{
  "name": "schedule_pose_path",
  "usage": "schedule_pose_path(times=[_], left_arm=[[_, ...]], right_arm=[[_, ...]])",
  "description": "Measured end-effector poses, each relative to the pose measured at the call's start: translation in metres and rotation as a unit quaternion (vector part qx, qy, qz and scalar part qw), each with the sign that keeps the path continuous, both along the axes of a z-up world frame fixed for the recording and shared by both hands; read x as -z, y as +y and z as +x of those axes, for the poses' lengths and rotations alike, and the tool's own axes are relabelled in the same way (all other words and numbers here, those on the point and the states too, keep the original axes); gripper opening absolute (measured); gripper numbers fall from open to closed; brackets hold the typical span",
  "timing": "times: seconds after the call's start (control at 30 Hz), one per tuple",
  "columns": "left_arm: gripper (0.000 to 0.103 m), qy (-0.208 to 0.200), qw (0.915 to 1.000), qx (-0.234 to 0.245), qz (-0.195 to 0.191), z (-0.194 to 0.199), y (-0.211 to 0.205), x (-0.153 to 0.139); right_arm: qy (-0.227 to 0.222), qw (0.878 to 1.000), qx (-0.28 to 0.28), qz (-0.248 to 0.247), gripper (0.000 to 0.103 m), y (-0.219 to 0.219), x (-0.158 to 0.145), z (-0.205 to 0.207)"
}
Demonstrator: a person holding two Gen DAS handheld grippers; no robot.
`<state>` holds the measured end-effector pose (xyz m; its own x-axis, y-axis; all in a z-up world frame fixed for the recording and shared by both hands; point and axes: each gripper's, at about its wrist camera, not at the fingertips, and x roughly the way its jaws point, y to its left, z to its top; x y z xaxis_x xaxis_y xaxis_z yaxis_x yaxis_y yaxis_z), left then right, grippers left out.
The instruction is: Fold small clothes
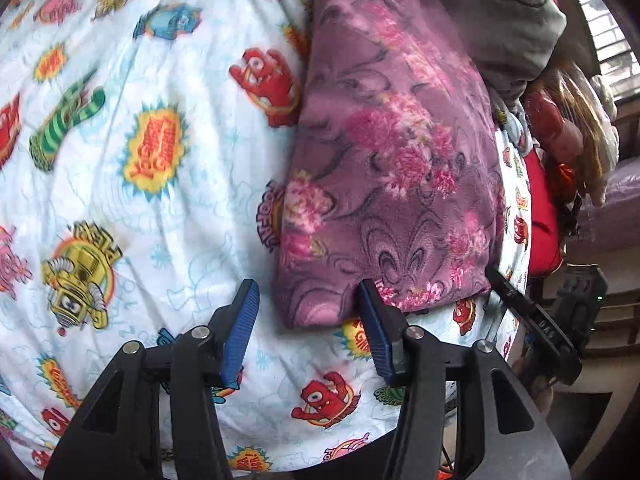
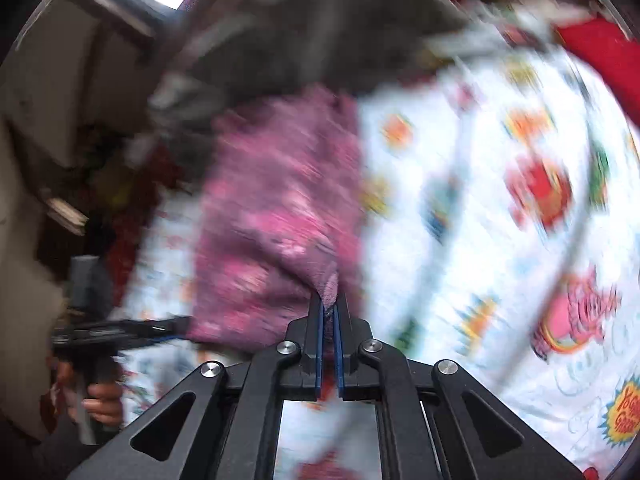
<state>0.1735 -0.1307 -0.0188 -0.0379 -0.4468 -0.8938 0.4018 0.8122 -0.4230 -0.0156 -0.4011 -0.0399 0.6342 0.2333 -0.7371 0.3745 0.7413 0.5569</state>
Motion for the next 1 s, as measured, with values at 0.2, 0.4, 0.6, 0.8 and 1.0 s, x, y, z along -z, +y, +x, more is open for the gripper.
schedule_pose_path(times=[0.2, 0.4, 0.6, 0.8, 1.0], left_arm=[[0.049, -0.058, 0.9952, 0.030, -0.074, 0.008, 0.004, -0.052], [0.052, -0.098, 0.9929, 0.005, -0.068, 0.047, -0.037, -0.064], [0.052, -0.089, 0.9956, 0.012, -0.024, 0.057, -0.056, -0.030], [0.052, -0.075, 0.9948, -0.022, -0.065, 0.096, -0.043, -0.046], [0.052, -0.033, 0.9956, -0.053, -0.070, 0.129, -0.060, -0.036]], right_arm=[[-0.065, 0.997, 0.039, -0.005, 0.021, -0.014, -0.048, 0.008], [-0.118, 0.992, 0.018, -0.051, 0.027, -0.009, -0.076, 0.047], [-0.024, 0.995, -0.020, -0.092, 0.023, 0.001, -0.016, 0.081], [-0.063, 0.996, 0.049, -0.050, 0.048, -0.046, -0.051, 0.098], [-0.011, 0.998, 0.062, -0.021, 0.031, -0.069, -0.037, 0.160]])
